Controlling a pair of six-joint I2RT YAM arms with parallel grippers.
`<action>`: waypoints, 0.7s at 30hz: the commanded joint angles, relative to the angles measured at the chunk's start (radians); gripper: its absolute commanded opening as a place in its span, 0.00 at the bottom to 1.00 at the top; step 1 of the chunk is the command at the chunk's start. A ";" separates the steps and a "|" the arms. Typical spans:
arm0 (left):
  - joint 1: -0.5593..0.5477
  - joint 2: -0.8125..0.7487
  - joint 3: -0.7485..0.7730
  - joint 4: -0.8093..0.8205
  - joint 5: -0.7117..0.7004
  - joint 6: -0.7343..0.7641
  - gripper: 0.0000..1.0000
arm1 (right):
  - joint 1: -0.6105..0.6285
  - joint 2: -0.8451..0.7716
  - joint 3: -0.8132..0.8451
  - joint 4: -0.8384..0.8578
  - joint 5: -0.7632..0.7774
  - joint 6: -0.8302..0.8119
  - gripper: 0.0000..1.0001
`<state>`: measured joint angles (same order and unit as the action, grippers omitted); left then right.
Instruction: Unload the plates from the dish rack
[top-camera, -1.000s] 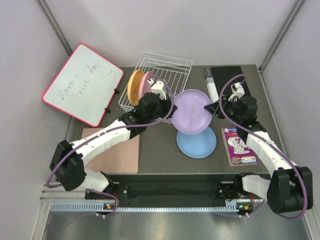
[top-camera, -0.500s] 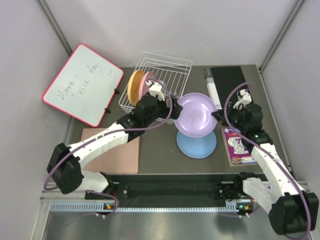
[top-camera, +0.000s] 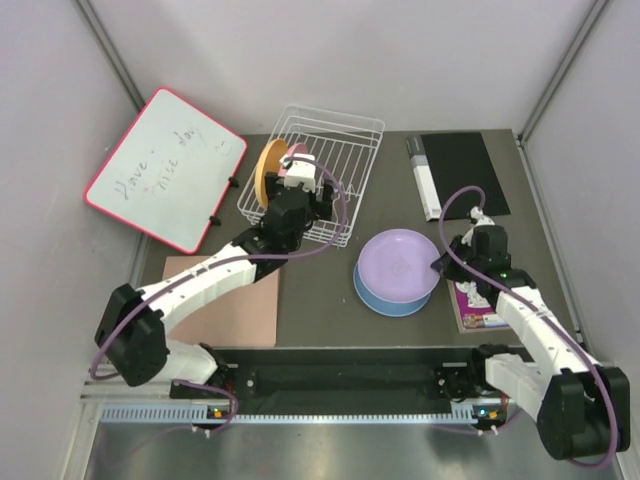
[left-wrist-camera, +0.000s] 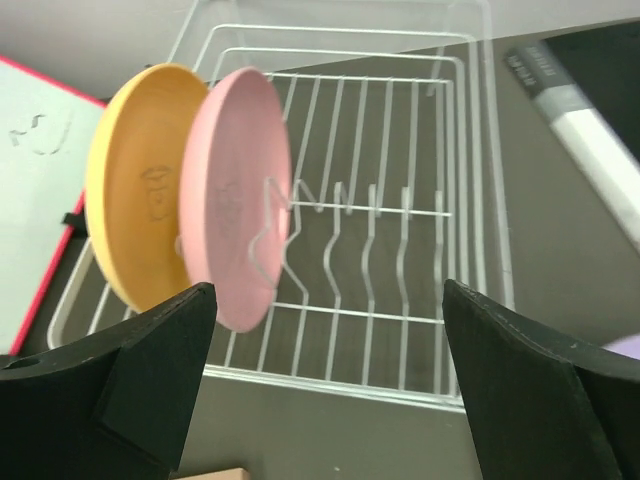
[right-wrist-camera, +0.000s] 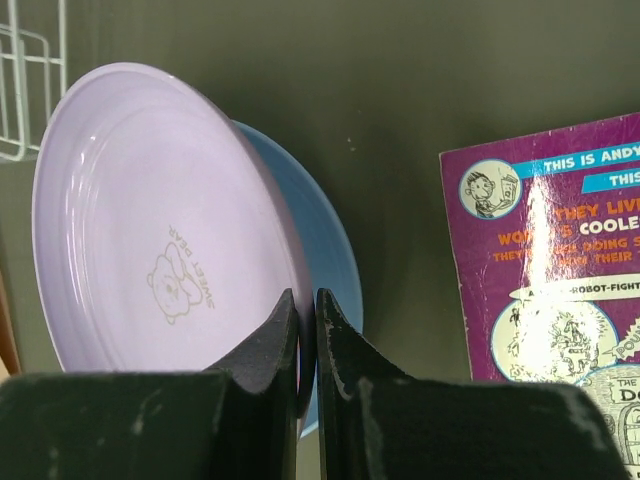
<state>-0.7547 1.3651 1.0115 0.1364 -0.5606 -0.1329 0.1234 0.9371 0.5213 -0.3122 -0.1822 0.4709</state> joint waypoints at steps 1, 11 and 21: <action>0.038 0.060 0.004 0.091 -0.094 0.075 0.99 | 0.005 0.046 -0.006 0.114 -0.025 -0.002 0.00; 0.104 0.121 -0.013 0.138 -0.065 0.033 0.99 | 0.005 0.163 -0.023 0.176 -0.054 -0.018 0.04; 0.164 0.181 0.002 0.170 -0.022 0.030 0.99 | 0.009 0.148 0.014 0.099 -0.028 -0.041 0.60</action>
<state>-0.6128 1.5169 1.0031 0.2390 -0.6010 -0.1013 0.1238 1.1030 0.4908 -0.1959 -0.2344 0.4473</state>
